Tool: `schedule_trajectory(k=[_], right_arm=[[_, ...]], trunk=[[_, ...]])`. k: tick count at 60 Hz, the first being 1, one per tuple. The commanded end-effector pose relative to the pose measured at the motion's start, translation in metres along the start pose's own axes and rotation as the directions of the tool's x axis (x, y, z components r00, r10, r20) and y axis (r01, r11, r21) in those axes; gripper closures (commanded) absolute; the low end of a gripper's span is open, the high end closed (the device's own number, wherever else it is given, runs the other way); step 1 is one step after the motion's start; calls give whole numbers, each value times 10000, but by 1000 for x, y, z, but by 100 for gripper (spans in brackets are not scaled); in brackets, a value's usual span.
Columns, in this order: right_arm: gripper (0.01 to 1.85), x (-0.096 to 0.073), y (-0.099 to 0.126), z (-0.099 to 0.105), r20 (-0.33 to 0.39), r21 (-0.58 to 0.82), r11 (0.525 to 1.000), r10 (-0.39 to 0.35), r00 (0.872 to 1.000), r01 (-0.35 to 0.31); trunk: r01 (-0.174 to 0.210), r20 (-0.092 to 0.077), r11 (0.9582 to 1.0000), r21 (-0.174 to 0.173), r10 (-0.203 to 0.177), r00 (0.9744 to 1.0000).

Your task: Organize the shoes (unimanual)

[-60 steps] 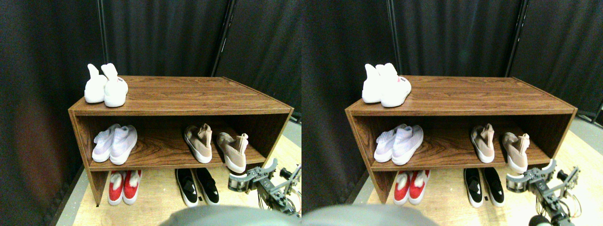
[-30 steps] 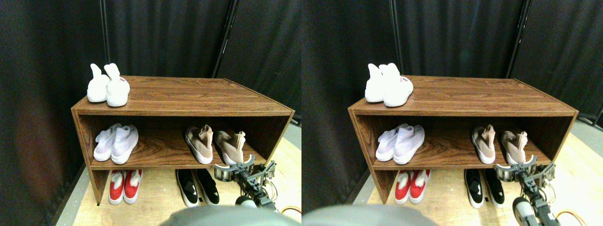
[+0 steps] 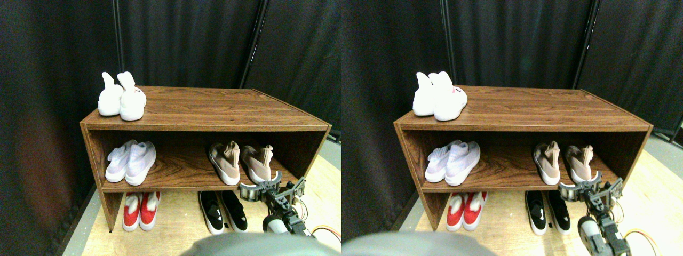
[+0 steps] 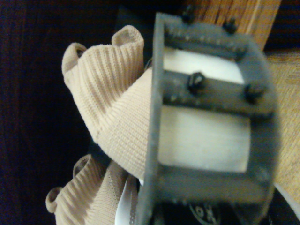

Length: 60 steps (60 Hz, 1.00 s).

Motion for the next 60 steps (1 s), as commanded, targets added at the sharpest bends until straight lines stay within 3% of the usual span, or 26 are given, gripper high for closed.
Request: schedule_trajectory(k=[1, 6, 12, 23, 38, 49, 51, 53, 54, 56, 58, 60], right_arm=[[50, -6, 6, 4, 373, -268, 9995, 199, 9991, -189], [50, -17, 11, 5, 166, -301, 9988, 387, 9991, -381], [37, -33, 19, 9, -118, -304, 9975, 629, 9979, -633], [42, -64, 31, 19, -154, -303, 9964, 793, 9967, -797], [43, -82, 39, 33, -348, -850, 9859, 1418, 9893, -1443], [80, -89, 47, 58, 127, -1796, 9576, 2314, 9728, -2254], [93, -90, 49, 63, 291, -2269, 9443, 2513, 9675, -2384], [122, -89, 51, 69, 613, -1658, 9533, 2655, 9622, -2525], [122, -89, 51, 69, 613, -1658, 9533, 2655, 9622, -2525], [142, -88, 53, 73, 997, -1742, 9530, 2674, 9584, -2478], [171, -86, 53, 79, 1322, -1994, 9447, 2893, 9481, -2605], [180, -84, 54, 83, 1475, -2001, 9437, 2949, 9441, -2636]], trunk=[[-129, -183, 9999, -77, 127, 9998], [-111, -221, 9999, -59, 110, 9997], [-94, -238, 9999, -55, 93, 9997], [-6, -241, 10000, -19, 5, 9997], [96, -244, 10000, 11, -96, 9997], [126, -251, 9999, 20, -126, 9996], [140, -239, 9999, 17, -140, 9996], [146, -232, 9999, 9, -146, 9996], [149, -225, 9999, 5, -149, 9996], [161, -224, 9999, -3, -161, 9996], [169, -234, 9999, -1, -169, 9996], [187, -232, 9998, 2, -187, 9996]])
